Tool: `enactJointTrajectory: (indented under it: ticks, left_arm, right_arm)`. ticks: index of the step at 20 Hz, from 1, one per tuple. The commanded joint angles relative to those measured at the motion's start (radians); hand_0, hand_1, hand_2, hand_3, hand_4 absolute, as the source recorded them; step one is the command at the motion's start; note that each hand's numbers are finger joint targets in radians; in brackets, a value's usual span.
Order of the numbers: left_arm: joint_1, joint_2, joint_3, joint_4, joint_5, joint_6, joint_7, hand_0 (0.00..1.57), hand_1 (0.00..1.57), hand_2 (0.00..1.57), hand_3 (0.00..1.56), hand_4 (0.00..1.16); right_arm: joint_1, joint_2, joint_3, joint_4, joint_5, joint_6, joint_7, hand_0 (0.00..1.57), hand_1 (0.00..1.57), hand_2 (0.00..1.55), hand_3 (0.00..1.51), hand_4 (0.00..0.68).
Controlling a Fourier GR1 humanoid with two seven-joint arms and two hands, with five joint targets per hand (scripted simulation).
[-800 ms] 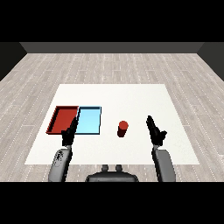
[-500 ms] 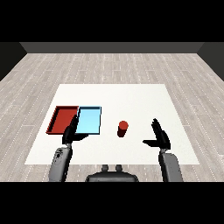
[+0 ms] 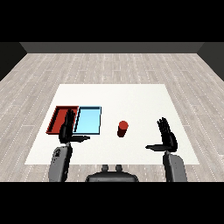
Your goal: Pick the red can and put it in the red box
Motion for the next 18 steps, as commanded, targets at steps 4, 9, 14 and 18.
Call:
enactJointTrajectory:
  ticks: [4, 9, 14, 18]
  left_arm:
    - [0.018, -0.005, 0.006, -0.005, -0.006, -0.011, -0.059, 0.00, 0.00, 0.00, 0.00, 0.00]
    - [0.030, -0.060, -0.046, 0.064, -0.072, 0.034, -0.182, 0.00, 0.00, 0.00, 0.00, 0.00]
    - [0.020, -0.010, 0.012, 0.037, -0.021, -0.003, -0.095, 0.00, 0.00, 0.00, 0.00, 0.00]
    - [-0.013, 0.010, 0.035, 0.018, 0.000, -0.009, -0.042, 0.00, 0.00, 0.00, 0.00, 0.00]
  right_arm:
    - [-0.023, -0.004, -0.048, 0.050, -0.005, 0.047, -0.068, 0.00, 0.00, 0.00, 0.00, 0.000]
    - [0.035, -0.011, -0.058, -0.032, -0.032, 0.070, -0.002, 0.00, 0.00, 0.00, 0.00, 0.000]
    - [-0.092, -0.008, -0.055, 0.056, -0.012, 0.059, 0.021, 0.00, 0.00, 0.00, 0.00, 0.000]
    - [-0.154, 0.041, -0.009, 0.071, 0.011, 0.015, 0.050, 0.00, 0.00, 0.00, 0.00, 0.000]
